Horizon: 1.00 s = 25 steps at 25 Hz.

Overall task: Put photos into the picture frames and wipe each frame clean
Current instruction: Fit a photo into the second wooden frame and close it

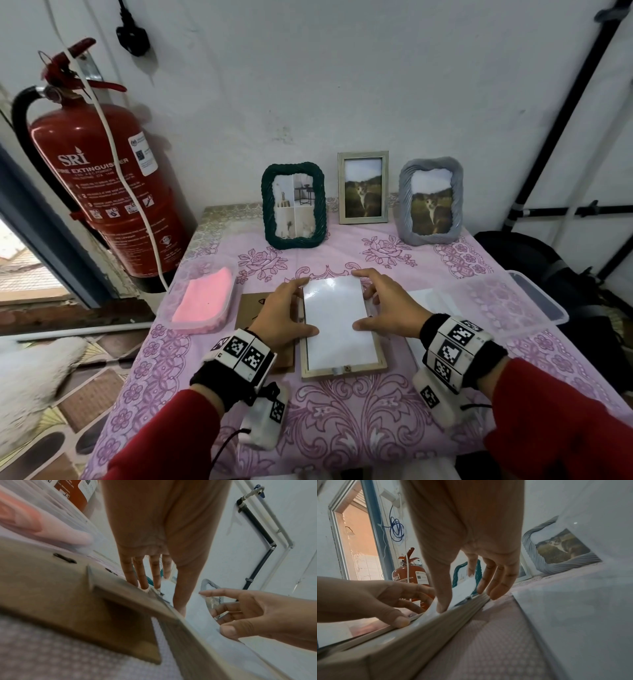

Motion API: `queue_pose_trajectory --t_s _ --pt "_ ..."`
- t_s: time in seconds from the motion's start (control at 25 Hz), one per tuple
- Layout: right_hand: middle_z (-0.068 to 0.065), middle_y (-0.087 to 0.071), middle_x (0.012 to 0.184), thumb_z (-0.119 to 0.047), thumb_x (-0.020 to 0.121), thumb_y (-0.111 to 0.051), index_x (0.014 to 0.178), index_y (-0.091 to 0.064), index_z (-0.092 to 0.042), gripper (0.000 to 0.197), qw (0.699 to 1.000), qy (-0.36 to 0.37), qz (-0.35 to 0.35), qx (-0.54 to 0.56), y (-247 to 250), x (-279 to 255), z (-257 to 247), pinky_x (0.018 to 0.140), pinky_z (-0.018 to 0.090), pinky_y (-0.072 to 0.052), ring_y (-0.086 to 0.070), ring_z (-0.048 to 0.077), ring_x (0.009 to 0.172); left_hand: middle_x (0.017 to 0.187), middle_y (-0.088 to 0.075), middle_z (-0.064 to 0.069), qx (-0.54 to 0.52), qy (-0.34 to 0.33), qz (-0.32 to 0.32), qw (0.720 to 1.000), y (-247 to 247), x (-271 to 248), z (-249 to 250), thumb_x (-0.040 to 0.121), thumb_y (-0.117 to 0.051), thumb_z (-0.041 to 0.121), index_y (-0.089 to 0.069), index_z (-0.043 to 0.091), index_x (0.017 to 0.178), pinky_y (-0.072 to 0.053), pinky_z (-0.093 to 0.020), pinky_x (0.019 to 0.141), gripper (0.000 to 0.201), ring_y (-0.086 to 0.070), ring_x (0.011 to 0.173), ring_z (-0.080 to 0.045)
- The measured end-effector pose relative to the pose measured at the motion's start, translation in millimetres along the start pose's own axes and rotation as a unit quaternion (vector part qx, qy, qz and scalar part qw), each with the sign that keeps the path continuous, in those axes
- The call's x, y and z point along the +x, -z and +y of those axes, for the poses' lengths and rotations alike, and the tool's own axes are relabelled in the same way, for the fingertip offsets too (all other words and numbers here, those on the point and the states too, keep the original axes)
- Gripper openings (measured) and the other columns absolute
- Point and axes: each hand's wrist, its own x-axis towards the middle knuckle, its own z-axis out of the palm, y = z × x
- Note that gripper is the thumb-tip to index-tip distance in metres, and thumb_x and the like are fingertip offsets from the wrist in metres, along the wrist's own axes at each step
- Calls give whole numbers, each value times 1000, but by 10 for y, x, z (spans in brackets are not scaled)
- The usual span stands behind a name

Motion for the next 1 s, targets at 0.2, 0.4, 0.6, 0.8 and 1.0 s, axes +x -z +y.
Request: queue_pose_trajectory --t_s 0.2,0.4,0.6,0.8,1.0 --pt "4 -38 114 -29 65 -84 145 -28 -22 98 998 -23 -36 -46 3 76 3 97 26 -34 -35 21 113 141 -32 -8 39 21 -45 998 1 34 -30 73 -78 19 -30 9 144 -29 -33 112 86 -35 130 -22" --pt "8 -36 121 -33 68 -81 140 -41 -18 84 995 -28 -46 -81 6 79 -15 101 26 -32 -32 25 120 151 -24 -5 70 16 -53 996 -11 43 -75 76 -75 24 -39 7 140 -22 -33 116 75 -25 139 -21" --pt "7 -34 122 -34 69 -80 134 -49 -16 74 994 -34 -50 -87 -5 49 -32 101 27 -33 -31 24 120 153 -23 -1 83 17 -60 995 -20 31 -96 78 -73 28 -39 10 140 -20 -37 116 73 -24 140 -20" --pt "4 -33 113 -28 76 -75 139 -41 -16 73 994 -43 -80 -63 24 -3 -18 92 18 -35 -46 21 113 145 -38 0 36 37 22 998 48 -73 -109 75 -75 34 -47 20 135 -26 -39 114 68 -38 132 -16" --pt "7 -45 106 -11 77 -69 136 -40 -14 66 997 -29 -63 -29 37 -57 -7 77 18 -34 -43 16 89 131 -50 -7 -21 86 91 992 197 -261 -276 76 -76 25 -49 10 129 -42 -25 99 61 -52 116 -18"
